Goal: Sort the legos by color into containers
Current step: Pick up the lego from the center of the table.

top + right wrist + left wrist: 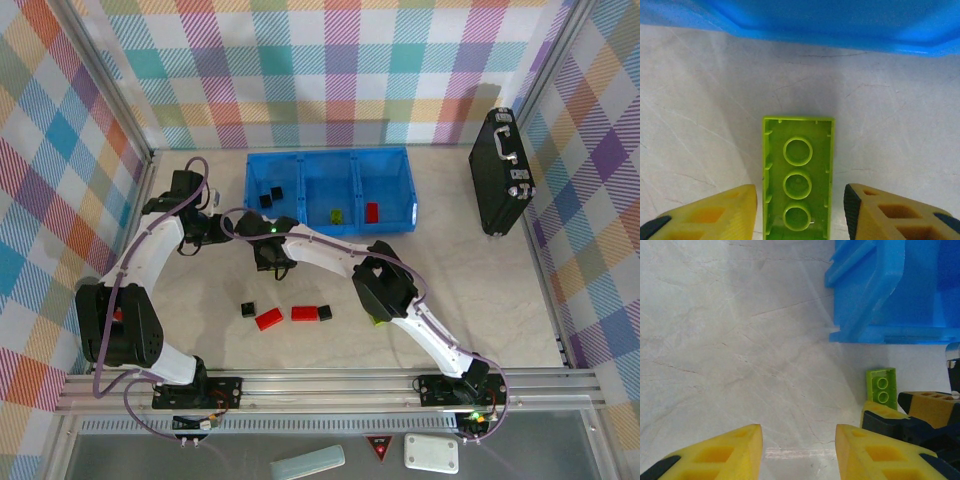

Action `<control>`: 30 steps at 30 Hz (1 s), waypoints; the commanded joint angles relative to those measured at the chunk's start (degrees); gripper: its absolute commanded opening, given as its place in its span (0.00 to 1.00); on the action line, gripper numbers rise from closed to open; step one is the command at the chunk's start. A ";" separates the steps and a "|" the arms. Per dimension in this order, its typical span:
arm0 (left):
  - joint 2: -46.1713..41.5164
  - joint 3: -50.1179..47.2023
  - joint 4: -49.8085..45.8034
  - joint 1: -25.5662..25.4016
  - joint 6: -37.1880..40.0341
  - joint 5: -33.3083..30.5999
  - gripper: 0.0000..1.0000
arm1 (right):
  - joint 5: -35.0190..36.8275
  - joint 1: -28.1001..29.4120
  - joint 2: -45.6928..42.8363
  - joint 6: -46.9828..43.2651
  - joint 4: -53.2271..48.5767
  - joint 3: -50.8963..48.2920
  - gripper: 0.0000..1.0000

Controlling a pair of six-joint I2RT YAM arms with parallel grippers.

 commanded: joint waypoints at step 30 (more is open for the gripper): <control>-0.92 -0.11 -0.37 1.61 -0.13 -0.81 0.43 | 0.27 0.34 -13.08 -7.71 2.18 -14.24 0.35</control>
